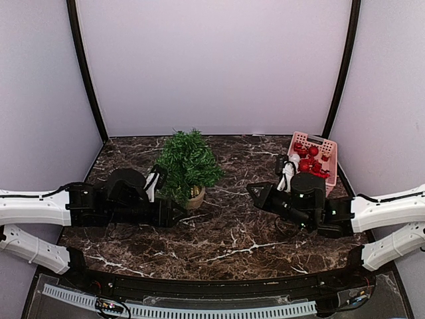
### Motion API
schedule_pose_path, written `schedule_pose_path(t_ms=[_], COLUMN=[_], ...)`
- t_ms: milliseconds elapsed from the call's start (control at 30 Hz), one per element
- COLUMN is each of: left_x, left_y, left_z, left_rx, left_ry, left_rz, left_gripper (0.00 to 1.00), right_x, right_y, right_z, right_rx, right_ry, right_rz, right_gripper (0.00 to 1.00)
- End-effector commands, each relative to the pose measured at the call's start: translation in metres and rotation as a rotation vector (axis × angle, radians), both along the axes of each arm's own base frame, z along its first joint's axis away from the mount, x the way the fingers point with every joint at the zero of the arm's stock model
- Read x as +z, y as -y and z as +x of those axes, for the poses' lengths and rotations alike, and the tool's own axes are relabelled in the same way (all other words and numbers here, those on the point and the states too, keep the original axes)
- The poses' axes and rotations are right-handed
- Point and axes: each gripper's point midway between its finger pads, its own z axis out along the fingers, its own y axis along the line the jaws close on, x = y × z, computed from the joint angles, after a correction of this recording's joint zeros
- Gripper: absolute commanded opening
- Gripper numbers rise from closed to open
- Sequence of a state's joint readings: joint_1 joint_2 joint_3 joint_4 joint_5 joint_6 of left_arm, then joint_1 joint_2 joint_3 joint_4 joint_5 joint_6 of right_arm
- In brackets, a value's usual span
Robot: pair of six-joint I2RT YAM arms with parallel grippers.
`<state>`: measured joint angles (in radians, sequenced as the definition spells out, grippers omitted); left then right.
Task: Decorate the small christmas tree
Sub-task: Wrap the light string in the gap of the branches.
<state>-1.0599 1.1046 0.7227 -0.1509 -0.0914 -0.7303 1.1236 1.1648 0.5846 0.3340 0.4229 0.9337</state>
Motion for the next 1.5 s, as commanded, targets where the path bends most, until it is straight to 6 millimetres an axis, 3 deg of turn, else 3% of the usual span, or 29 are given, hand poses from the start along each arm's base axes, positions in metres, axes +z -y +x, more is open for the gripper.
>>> schedule_pose_path(t_ms=[0,167,433,667,767,1033,1200,1467], left_x=[-0.035,-0.045,-0.032,-0.040,-0.044,-0.049,-0.051,-0.048], left_y=[-0.029,-0.029,-0.004,-0.002,-0.006,-0.019,-0.032,-0.048], left_z=[0.010,0.024,0.041,0.048,0.048,0.048,0.050,0.052], left_rx=[0.106,0.142,0.111,0.124,0.142,0.172,0.187,0.158], left_ry=[-0.080,-0.086,-0.016,-0.023,-0.030,-0.030,-0.015,0.030], left_rz=[0.087,0.081,-0.011,0.000,0.009,0.025,0.053,0.112], left_gripper=[0.64,0.68,0.63,0.40,0.27,0.00,0.00,0.00], right_x=[0.013,0.012,0.004,0.001,-0.003,-0.026,-0.031,-0.019], right_y=[0.006,0.006,0.008,0.005,0.006,0.011,0.024,0.036], right_z=[0.009,0.015,0.025,0.030,0.030,0.036,0.044,0.050], right_rx=[-0.050,-0.078,-0.133,-0.145,-0.151,-0.186,-0.229,-0.261], right_ry=[0.043,0.048,0.040,0.035,0.033,0.005,0.003,0.029], right_rz=[-0.046,-0.078,-0.161,-0.193,-0.202,-0.282,-0.324,-0.356], right_gripper=[0.00,0.00,0.00,0.00,0.00,0.00,0.00,0.00])
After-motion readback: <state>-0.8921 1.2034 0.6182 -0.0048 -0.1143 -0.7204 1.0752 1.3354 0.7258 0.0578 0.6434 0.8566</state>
